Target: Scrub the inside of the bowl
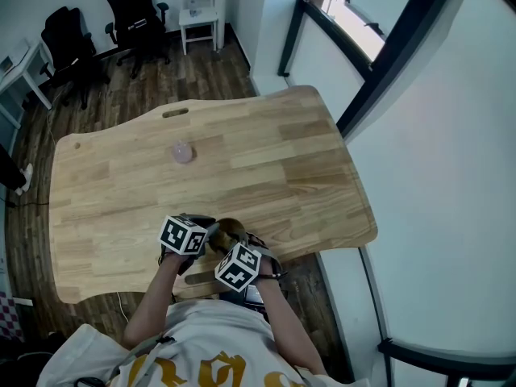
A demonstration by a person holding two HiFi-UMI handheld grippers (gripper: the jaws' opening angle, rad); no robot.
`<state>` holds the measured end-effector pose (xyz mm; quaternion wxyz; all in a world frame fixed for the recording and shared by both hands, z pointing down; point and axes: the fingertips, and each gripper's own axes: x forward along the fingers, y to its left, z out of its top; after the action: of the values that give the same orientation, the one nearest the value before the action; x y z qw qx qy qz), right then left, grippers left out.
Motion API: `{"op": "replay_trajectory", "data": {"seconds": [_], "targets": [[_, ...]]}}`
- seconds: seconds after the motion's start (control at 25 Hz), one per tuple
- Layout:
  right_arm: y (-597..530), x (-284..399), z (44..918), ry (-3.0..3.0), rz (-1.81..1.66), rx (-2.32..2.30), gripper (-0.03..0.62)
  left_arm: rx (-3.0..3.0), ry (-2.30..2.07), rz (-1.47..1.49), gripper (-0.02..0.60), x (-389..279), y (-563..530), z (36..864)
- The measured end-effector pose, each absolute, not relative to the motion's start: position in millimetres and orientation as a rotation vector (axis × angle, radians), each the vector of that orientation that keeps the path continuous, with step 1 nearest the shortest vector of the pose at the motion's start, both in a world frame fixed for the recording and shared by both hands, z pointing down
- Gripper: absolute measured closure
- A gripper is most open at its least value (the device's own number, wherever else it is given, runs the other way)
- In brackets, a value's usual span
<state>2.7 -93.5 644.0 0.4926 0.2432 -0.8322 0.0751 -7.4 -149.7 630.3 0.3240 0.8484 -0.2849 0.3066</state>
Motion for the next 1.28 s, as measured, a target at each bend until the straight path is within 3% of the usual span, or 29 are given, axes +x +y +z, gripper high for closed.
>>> {"op": "replay_trajectory", "data": {"seconds": [1.28], "targets": [[-114.2, 51.1, 641.8, -1.916, 0.172, 0.798, 0.410, 2.222, -0.698, 0.763, 0.540, 16.8, -143.2, 630.5]]}}
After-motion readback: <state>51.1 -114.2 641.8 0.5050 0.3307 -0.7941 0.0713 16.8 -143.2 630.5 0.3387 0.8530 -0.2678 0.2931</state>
